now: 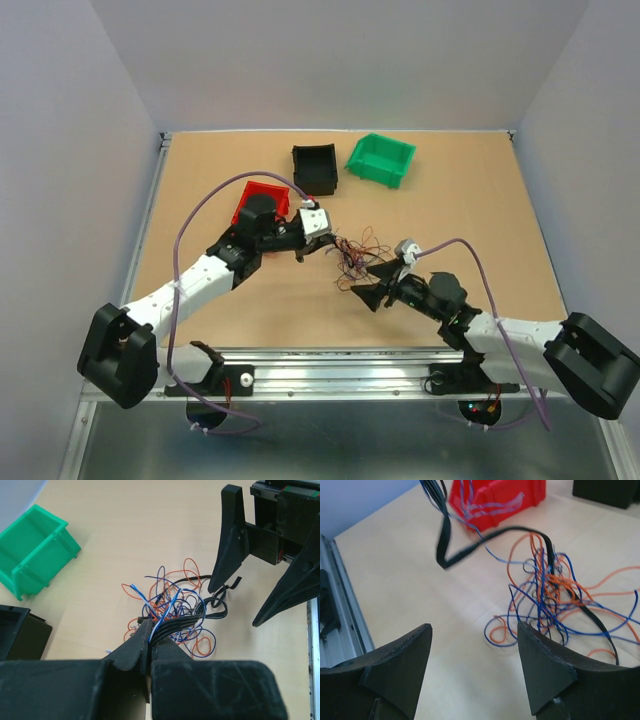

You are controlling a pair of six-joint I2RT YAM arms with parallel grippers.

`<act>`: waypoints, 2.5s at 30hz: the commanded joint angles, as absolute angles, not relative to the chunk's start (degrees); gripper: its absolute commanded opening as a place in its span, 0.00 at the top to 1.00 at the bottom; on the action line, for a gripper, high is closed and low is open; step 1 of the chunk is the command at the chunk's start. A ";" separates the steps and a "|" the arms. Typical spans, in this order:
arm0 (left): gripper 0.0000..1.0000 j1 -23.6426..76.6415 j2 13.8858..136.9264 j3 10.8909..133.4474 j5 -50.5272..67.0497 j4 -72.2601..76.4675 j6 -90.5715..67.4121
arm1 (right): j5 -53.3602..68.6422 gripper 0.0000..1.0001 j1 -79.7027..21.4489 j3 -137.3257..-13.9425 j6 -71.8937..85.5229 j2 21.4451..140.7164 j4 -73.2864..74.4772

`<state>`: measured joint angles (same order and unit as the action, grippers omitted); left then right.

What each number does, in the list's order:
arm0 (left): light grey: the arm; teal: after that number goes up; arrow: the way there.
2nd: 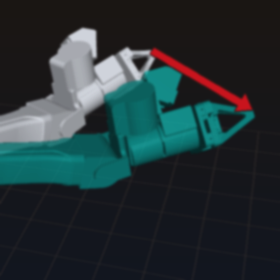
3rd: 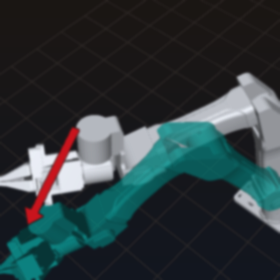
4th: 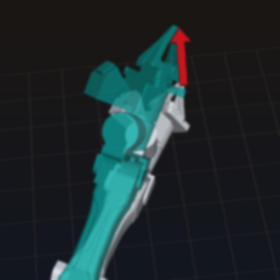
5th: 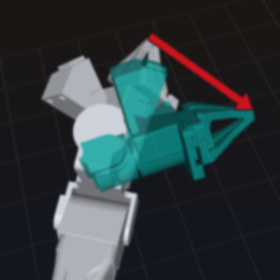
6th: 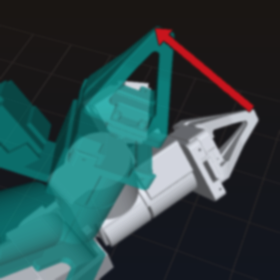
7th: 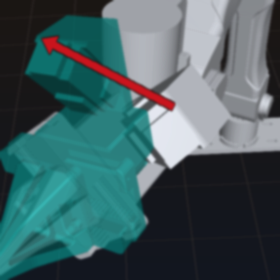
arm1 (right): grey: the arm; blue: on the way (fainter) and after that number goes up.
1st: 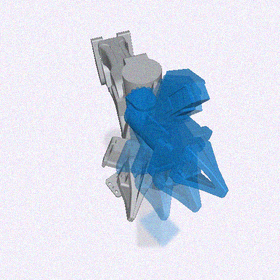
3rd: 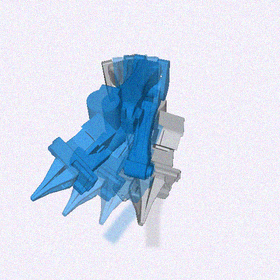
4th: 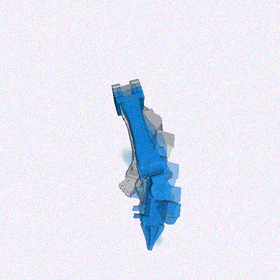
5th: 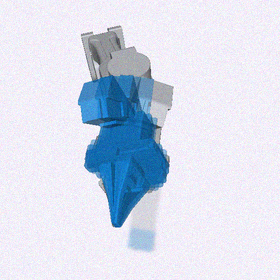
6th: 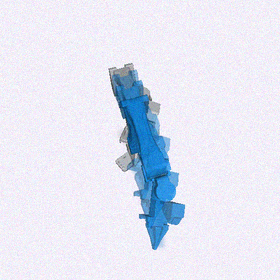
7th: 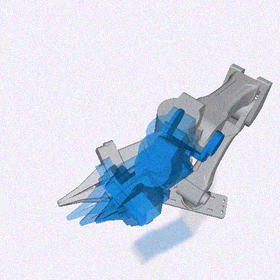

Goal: Untangle the cables

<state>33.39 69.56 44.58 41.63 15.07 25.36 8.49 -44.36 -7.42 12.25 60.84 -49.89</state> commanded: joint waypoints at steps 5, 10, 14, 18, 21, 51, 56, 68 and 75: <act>0.92 35.33 71.45 48.60 40.17 12.13 29.00 | 14.33 0.26 -45.70 -13.09 11.16 65.21 -66.97; 0.92 35.60 71.89 48.87 39.82 11.60 29.44 | 13.71 0.33 -45.88 -15.82 10.55 67.41 -66.97; 0.92 35.77 71.54 48.87 39.29 11.43 29.62 | 13.36 0.64 -45.88 -17.40 11.07 70.48 -66.97; 0.92 35.77 69.97 48.34 38.41 11.86 29.45 | 11.78 0.82 -45.88 -17.05 11.25 69.88 -66.88; 0.92 35.77 68.21 47.55 37.71 13.09 29.09 | 9.59 0.98 -45.79 -15.91 11.69 67.95 -66.80; 0.22 35.68 63.27 41.12 35.07 21.01 29.53 | 2.38 0.99 -45.79 -26.63 15.47 60.56 -33.75; 0.27 35.60 68.28 42.54 34.28 20.21 30.23 | 1.14 0.99 -45.79 -25.14 15.82 58.45 -35.24; 0.78 36.12 74.70 46.67 34.72 15.82 32.35 | 0.97 0.99 -45.79 -23.12 15.91 55.11 -35.86; 1.00 34.90 74.01 46.41 20.93 21.77 24.36 | -4.03 0.99 -45.88 -21.53 18.62 53.26 -32.79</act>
<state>35.66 76.01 45.01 29.58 15.73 29.71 0.14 -45.47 -22.96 16.40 54.96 -32.84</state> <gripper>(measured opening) 0.034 0.035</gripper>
